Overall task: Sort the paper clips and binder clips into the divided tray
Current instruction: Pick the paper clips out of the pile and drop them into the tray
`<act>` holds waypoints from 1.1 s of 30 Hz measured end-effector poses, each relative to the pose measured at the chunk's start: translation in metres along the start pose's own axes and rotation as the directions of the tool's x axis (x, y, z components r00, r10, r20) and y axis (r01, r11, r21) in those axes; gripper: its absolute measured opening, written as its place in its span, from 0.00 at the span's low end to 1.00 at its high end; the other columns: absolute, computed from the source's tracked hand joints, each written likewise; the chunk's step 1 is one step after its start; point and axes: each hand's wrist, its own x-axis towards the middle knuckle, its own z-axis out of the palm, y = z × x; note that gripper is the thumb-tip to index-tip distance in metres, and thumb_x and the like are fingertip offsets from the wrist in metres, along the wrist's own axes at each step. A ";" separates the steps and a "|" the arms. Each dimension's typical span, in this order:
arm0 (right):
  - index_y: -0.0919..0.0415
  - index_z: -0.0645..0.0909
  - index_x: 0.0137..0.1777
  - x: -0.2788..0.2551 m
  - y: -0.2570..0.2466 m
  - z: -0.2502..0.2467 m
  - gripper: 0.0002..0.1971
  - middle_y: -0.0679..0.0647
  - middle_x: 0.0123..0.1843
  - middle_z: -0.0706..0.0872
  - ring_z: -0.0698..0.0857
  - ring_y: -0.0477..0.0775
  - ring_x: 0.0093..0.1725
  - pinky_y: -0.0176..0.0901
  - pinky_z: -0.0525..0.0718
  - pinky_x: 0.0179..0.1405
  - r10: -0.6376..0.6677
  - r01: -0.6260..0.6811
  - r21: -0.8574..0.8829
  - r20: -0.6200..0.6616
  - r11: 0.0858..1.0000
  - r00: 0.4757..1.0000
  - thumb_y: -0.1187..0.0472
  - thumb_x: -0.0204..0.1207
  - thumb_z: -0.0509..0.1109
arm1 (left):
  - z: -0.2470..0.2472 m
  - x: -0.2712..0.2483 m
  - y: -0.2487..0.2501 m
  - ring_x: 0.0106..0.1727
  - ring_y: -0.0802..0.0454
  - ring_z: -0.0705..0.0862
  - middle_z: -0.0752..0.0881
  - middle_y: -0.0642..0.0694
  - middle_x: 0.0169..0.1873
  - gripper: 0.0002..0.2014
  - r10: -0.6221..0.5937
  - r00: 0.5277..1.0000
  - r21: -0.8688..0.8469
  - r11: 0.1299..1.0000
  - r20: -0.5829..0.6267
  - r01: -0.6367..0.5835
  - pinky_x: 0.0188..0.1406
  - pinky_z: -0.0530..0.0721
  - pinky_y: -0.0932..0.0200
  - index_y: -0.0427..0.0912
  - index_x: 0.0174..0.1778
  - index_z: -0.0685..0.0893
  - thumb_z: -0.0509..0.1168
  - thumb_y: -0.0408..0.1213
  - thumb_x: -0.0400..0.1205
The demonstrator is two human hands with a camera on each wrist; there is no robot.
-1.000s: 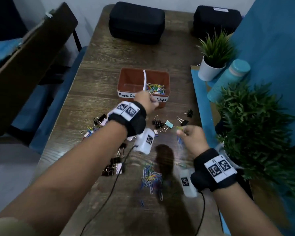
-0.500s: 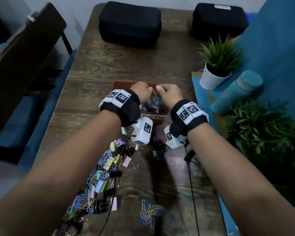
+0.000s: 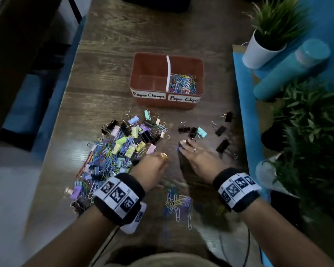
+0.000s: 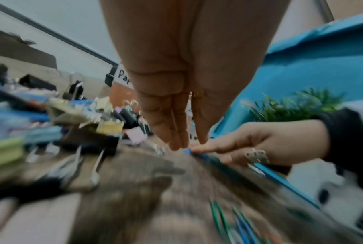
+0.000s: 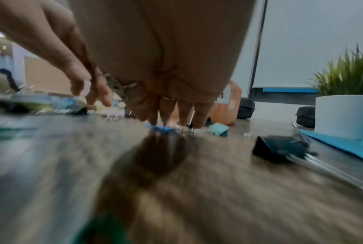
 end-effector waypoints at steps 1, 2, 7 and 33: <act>0.54 0.52 0.82 -0.008 -0.001 0.006 0.31 0.48 0.85 0.47 0.45 0.52 0.84 0.52 0.54 0.82 0.030 -0.029 -0.044 0.010 0.999 1.000 0.69 0.79 0.54 | 0.013 -0.008 0.001 0.62 0.45 0.80 0.81 0.42 0.62 0.14 0.013 0.998 0.025 1.000 0.062 -0.014 0.65 0.76 0.54 0.39 0.63 0.82 0.57 0.33 0.84; 0.53 0.48 0.82 -0.015 -0.003 0.010 0.33 0.47 0.85 0.43 0.42 0.53 0.84 0.54 0.49 0.83 0.056 -0.055 -0.061 0.015 0.997 0.998 0.69 0.79 0.54 | 0.025 -0.015 0.001 0.67 0.47 0.78 0.78 0.43 0.67 0.16 0.032 0.993 0.059 0.997 0.111 -0.039 0.68 0.74 0.55 0.42 0.67 0.79 0.56 0.34 0.84; 0.49 0.50 0.82 -0.042 -0.016 0.019 0.33 0.47 0.83 0.33 0.31 0.61 0.81 0.60 0.39 0.80 0.117 -0.117 -0.074 -0.010 0.990 0.993 0.67 0.80 0.57 | 0.059 -0.048 0.010 0.82 0.46 0.35 0.35 0.48 0.81 0.32 0.078 0.919 0.379 0.895 0.387 -0.236 0.81 0.43 0.44 0.47 0.82 0.44 0.51 0.49 0.86; 0.56 0.48 0.83 -0.102 -0.065 0.106 0.42 0.43 0.80 0.38 0.35 0.45 0.81 0.44 0.42 0.82 0.107 -0.047 0.376 -0.140 0.925 0.984 0.31 0.74 0.45 | 0.115 -0.208 -0.088 0.83 0.50 0.36 0.39 0.47 0.82 0.37 -0.080 0.992 0.296 0.949 -0.095 0.105 0.78 0.39 0.60 0.38 0.81 0.54 0.34 0.61 0.83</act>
